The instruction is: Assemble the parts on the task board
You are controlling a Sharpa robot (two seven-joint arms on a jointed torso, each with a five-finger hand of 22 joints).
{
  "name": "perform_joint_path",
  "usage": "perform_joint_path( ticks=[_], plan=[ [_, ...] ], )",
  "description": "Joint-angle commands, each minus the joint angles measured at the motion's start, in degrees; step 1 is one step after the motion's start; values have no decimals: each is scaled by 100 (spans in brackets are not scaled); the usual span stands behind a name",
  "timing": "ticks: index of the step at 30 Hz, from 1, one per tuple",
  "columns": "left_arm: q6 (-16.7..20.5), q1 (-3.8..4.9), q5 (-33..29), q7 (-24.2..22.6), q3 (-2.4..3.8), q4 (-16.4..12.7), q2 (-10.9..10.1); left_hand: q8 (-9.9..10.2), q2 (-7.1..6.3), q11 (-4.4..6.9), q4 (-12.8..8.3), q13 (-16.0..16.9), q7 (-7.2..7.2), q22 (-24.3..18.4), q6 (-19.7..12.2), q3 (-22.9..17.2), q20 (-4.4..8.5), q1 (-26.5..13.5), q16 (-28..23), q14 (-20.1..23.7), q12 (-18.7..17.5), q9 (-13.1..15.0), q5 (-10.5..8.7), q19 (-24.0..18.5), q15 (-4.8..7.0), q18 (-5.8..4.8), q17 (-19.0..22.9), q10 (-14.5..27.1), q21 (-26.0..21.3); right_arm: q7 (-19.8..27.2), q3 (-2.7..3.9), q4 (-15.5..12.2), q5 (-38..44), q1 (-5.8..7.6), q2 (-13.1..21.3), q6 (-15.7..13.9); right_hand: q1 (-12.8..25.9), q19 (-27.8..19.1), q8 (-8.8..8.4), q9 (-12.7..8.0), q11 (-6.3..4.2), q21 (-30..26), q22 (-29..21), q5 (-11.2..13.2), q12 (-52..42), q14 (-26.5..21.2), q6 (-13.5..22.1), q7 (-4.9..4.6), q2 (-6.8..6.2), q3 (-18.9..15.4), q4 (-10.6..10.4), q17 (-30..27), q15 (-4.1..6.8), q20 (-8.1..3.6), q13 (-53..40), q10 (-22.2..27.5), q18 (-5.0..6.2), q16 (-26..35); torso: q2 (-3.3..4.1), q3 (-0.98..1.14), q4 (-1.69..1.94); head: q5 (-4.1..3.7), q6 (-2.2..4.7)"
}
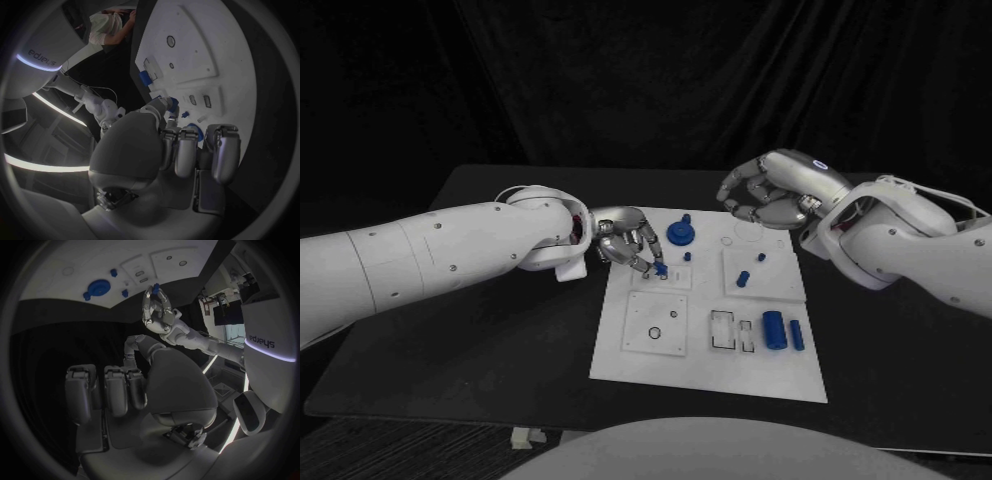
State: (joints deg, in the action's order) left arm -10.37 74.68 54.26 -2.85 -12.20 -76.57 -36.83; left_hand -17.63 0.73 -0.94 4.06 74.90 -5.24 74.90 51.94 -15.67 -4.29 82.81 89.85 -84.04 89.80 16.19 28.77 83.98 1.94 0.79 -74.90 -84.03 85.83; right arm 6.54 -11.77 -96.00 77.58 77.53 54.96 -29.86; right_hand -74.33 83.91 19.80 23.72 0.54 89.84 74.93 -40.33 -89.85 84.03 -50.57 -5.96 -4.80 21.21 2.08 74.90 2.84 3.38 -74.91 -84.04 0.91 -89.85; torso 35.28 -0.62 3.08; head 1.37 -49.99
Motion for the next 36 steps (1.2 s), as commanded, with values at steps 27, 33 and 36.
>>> perform_joint_path(
  ticks=[27, 33, 36],
  plan=[
    [-1766, 593, -52, 2422, 16, 694, 1029, -2006, -104, 119, -78, 1510, 121, 1253, -474, -1667, 73, -1282, 15, -596, 20, 2465, 533, 200, 102, 67, -1510, -597, -41, -592, -2, 38, -500, 116, 90, 841, -98, 609, -53, -22, 49, 16, 1507, 213, -15, 597, 29, -19, 118, 64, 21, 1510, -50, 66, -1509, -596, -91, -15, 129, 200, -147, 113, -1],
    [-1634, 599, -52, 2340, 16, 807, 1096, -2025, -113, 124, -105, 1510, 126, 1251, -477, -1698, 80, -1319, 15, -596, 20, 2511, 570, 197, 108, 68, -1510, -597, -47, -617, -2, 47, -502, 60, 108, 915, -113, 609, -56, -22, 51, 16, 1507, 252, -15, 597, 29, -23, 129, 70, 25, 1510, -53, 69, -1509, -596, -91, -15, 150, 228, -185, 174, -1],
    [-1616, 599, -52, 2329, 16, 821, 1096, -2025, -113, 124, -109, 1510, 125, 1246, -484, -1701, 80, -1324, 15, -596, 20, 2517, 568, 188, 109, 71, -1510, -597, -58, -628, -2, 51, -503, 39, 115, 945, -115, 609, -56, -21, 51, 16, 1507, 265, -15, 597, 30, -23, 131, 70, 26, 1510, -53, 69, -1509, -596, -91, -15, 144, 231, -198, 198, -1]
  ],
)
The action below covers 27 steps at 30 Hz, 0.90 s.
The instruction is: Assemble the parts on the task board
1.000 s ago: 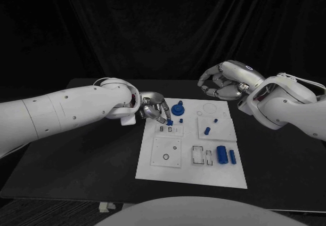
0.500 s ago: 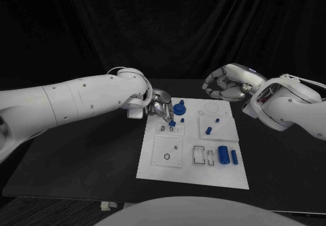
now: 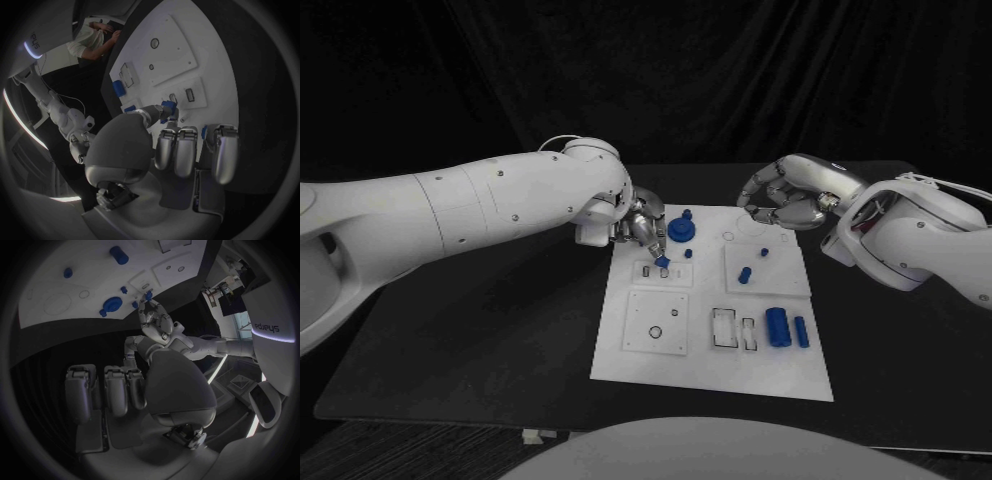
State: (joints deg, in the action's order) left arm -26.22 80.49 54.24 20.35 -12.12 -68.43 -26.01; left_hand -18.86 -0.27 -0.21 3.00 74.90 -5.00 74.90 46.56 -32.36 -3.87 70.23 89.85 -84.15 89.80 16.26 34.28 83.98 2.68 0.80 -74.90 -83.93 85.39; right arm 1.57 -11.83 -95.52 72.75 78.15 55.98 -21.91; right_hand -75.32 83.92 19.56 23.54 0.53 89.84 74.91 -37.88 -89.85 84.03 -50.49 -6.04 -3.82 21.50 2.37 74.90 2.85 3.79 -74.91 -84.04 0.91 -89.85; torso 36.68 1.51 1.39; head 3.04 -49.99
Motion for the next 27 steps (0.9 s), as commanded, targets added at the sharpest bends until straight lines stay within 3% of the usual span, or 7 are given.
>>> perform_joint_path(
  ticks=[1, 3, 9, 14, 17, 27],
  plan=[
    [-30, 18, -50, 12, 7, 8, 13, -1903, -13, 51, -3, 1510, 101, 1246, 54, -32, 39, -66, 15, -585, 20, 2510, 16, 188, 35, 71, -1510, -607, -13, -134, 4, 4, -19, -27, 15, 157, -19, 608, -34, -4, 52, 16, 1509, 30, -15, 597, 22, -14, 34, 41, -3, 1510, -53, 29, -1509, -596, -91, -15, 4, 20, -31, 36, -1],
    [-26, 18, -50, 40, 7, 9, 10, -1901, -13, 50, -11, 1500, 99, 1240, 41, -38, 40, -79, 15, -585, 11, 2524, 2, 178, 35, 75, -1510, -597, -26, -144, 4, 9, -20, -38, 18, 179, -24, 608, -36, -4, 51, 16, 1509, 45, -15, 597, 24, -14, 37, 42, -1, 1510, -53, 30, -1509, -596, -91, -15, 1, 13, -3, 12, -1],
    [-89, 19, -50, 265, 7, 2, 17, -1886, 6, 48, -40, 1474, 97, 1242, 11, -53, 44, -118, 15, -585, -12, 2565, -102, 179, 36, 74, -1510, -572, -28, -168, 4, 21, -20, -79, 10, 246, -38, 608, -48, -8, 49, 16, 1509, 75, -15, 597, 41, -15, 45, 49, 4, 1510, -53, 30, -1509, -596, -91, -15, -11, -9, 1, 40, -1],
    [-347, 48, -50, 533, 7, -17, 38, -1810, 45, 46, -98, 1426, 92, 1235, -4, -74, 46, -148, 15, -585, -57, 2586, -318, 168, 37, 79, -1510, -525, -50, -183, 4, 35, -20, -113, -12, 300, -56, 608, -58, -12, 47, 16, 1509, 86, -15, 597, 54, -15, 51, 59, 14, 1510, -51, 30, -1509, -596, -91, -15, -18, -6, 12, 30, -1],
    [-469, 87, -50, 641, 7, -29, 60, -1775, 49, 46, -132, 1429, 92, 1234, 6, -82, 47, -149, 15, -585, -54, 2587, -379, 166, 37, 80, -1510, -528, -57, -195, 4, 44, -20, -140, -22, 337, -68, 608, -73, -17, 49, 16, 1509, 264, -15, 597, 60, -19, 67, 45, 11, 1510, -52, 30, -1509, -596, -91, -15, -31, -2, 30, 7, -1],
    [-889, 157, -50, 1008, 8, 41, 161, -1669, 46, 48, -210, 1401, 91, 1227, 62, -92, 50, -161, 15, -585, -80, 2564, -491, 157, 41, 85, -1510, -501, -78, -228, 4, 56, -20, -200, -32, 438, -100, 608, -92, -25, 48, 16, 1509, 312, -15, 597, 74, -22, 83, 59, 26, 1510, -51, 30, -1509, -596, -91, -15, -32, -4, 0, 31, -1]
  ],
)
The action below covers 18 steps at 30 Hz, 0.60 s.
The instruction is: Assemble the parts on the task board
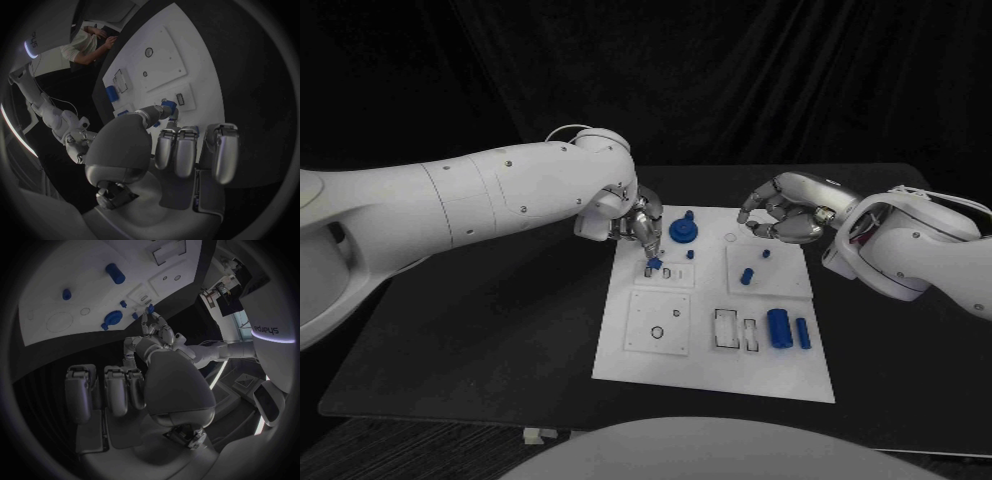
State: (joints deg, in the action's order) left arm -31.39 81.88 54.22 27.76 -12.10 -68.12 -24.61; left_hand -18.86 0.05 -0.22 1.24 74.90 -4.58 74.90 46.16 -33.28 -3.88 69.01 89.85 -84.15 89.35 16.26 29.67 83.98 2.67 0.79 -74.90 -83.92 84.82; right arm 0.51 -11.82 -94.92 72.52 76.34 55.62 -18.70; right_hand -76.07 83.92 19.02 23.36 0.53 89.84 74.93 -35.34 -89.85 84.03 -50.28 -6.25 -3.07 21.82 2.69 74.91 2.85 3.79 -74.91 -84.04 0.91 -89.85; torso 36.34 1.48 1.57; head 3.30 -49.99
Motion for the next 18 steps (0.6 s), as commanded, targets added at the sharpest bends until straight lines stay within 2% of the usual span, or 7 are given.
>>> perform_joint_path(
  ticks=[1, 6, 10, 13, 18],
  plan=[
    [-380, 20, -49, 270, 6, 11, 21, -1651, 15, 48, -41, 1394, 48, 1220, 112, -1, 51, -43, 15, -585, -43, 2559, -44, 146, 42, 89, -1510, -495, -35, -123, 3, -4, 3, -20, 4, 119, -23, 608, -38, -8, 49, 16, 1507, 78, -15, 597, 54, -2, 10, 24, -8, 1509, -52, 30, -1509, -596, -91, -15, 8, -2, -21, 4, -1],
    [-311, 27, -49, 196, 6, 5, 9, -1616, 17, 47, -53, 1378, 47, 1215, 131, -1, 51, -55, 15, -585, -58, 2550, -67, 140, 41, 92, -1510, -479, -46, -129, 3, -6, 3, -32, 5, 140, -22, 608, -49, -13, 48, 16, 1507, 185, -15, 597, 56, 0, 13, 7, -15, 1509, -52, 31, -1509, -596, -91, -15, 14, -4, -18, -9, -1],
    [-228, 29, -49, 162, 6, 10, 6, -1499, 42, 41, -77, 1363, 40, 1213, 165, 9, 48, -96, 15, -585, -72, 2522, -190, 137, 36, 94, -1510, -465, -60, -141, 3, -1, 3, -46, 3, 169, -24, 608, -51, -14, 48, 16, 1507, 204, -15, 597, 57, 1, 14, 6, -15, 1509, -51, 31, -1509, -596, -91, -15, 14, -3, -18, 2, -1],
    [-195, 30, -49, 168, 6, 14, 8, -1359, 88, 33, -64, 1333, 35, 1211, 207, 53, 39, -160, 15, -585, -102, 2488, -449, 134, 27, 95, -1510, -435, -75, -147, 3, 5, 3, -62, -8, 191, -24, 608, -51, -14, 48, 16, 1507, 204, -15, 597, 57, 1, 14, 6, -15, 1509, -51, 31, -1509, -596, -91, -15, 12, -5, -16, 4, -1],
    [-212, 30, -49, 198, 6, 21, 18, -1279, 121, 26, -38, 1266, 30, 1196, 221, 70, 36, -203, 15, -585, -167, 2469, -502, 110, 22, 104, -1510, -368, -112, -159, 3, 15, 3, -87, -24, 228, -30, 608, -61, -19, 47, 16, 1507, 248, -15, 597, 65, 0, 24, 4, -18, 1509, -52, 31, -1509, -596, -91, -15, 18, -23, -16, 31, -1]
  ],
)
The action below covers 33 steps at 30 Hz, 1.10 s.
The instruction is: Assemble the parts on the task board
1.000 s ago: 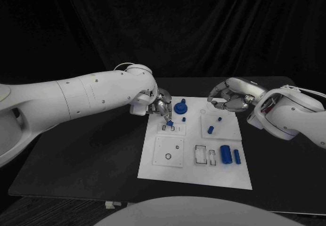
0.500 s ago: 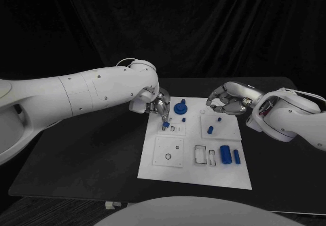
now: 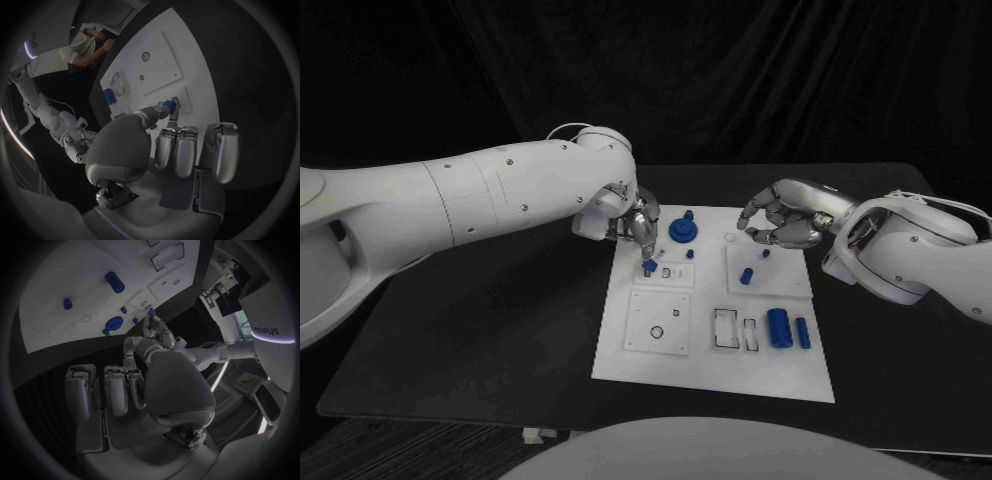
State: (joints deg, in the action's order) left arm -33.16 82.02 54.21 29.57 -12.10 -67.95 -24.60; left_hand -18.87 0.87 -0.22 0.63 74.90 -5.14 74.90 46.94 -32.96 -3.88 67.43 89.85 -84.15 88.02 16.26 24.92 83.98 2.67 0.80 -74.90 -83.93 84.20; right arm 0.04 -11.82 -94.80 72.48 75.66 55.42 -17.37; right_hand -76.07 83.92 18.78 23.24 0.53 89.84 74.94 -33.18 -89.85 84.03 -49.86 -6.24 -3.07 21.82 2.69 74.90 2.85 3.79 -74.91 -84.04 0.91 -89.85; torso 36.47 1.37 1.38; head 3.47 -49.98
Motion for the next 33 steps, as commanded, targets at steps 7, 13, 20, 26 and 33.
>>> perform_joint_path(
  ticks=[7, 13, 20, 26, 33],
  plan=[
    [-57, 15, -48, 58, 6, 65, 66, -1191, 67, 23, 65, 1240, 83, 1197, 176, 65, 31, -106, 15, -585, -61, 2444, -51, 111, 18, 104, -1510, -341, -57, -136, 3, 11, 6, -39, -9, 130, -42, 608, -43, -9, 45, 16, 1506, 43, -15, 597, 29, 0, 34, 11, -13, 1510, -52, 31, -1509, -596, -91, -15, 0, -6, 33, -16, -2],
    [-50, 13, -115, 99, 6, 149, 131, -1168, 72, 22, 71, 1233, 83, 1195, 178, 69, 30, -117, 15, -585, -68, 2437, -48, 108, 17, 105, -1510, -334, -62, -162, 3, 28, 6, -49, -29, 161, -68, 608, -54, -15, 45, 16, 1506, 47, -15, 597, 39, -1, 47, 26, -1, 1510, -50, 30, -1509, -596, -91, -15, -4, -10, 24, -11, -2],
    [38, 12, -1152, 500, 6, 264, 217, -1031, 93, 9, 63, 1197, 68, 1167, 197, 65, 22, -147, 15, -585, -106, 2397, 41, 58, 6, 123, -1510, -291, -134, -189, 3, 42, 6, -54, -45, 188, -84, 608, -62, -18, 47, 16, 1506, 47, -15, 597, 46, -4, 56, 36, 7, 1510, -50, 30, -1509, -596, -91, -15, -5, -11, 18, 5, -2],
    [64, 10, -1511, 671, 6, 293, 285, -995, 87, 6, 43, 1178, 65, 1152, 205, 65, 19, -149, 15, -585, -125, 2389, 71, 31, 3, 132, -1510, -269, -170, -218, 3, 53, 6, -56, -52, 218, -90, 608, -66, -20, 48, 16, 1506, 47, -15, 597, 51, -6, 58, 40, 11, 1510, -51, 30, -1509, -596, -91, -15, -7, -3, 1, 9, -2],
    [0, 9, -1593, 780, 6, 331, 353, -972, 82, 7, 6, 1183, 68, 1152, 236, 61, 17, -137, 15, -585, -121, 2389, 97, 31, 3, 133, -1510, -273, -173, -242, 3, 63, 6, -57, -69, 238, -103, 608, -76, -26, 49, 16, 1506, 47, -15, 597, 62, -9, 60, 48, 19, 1510, -51, 30, -1509, -596, -91, -15, -3, -4, 5, -1, -2]
  ],
)
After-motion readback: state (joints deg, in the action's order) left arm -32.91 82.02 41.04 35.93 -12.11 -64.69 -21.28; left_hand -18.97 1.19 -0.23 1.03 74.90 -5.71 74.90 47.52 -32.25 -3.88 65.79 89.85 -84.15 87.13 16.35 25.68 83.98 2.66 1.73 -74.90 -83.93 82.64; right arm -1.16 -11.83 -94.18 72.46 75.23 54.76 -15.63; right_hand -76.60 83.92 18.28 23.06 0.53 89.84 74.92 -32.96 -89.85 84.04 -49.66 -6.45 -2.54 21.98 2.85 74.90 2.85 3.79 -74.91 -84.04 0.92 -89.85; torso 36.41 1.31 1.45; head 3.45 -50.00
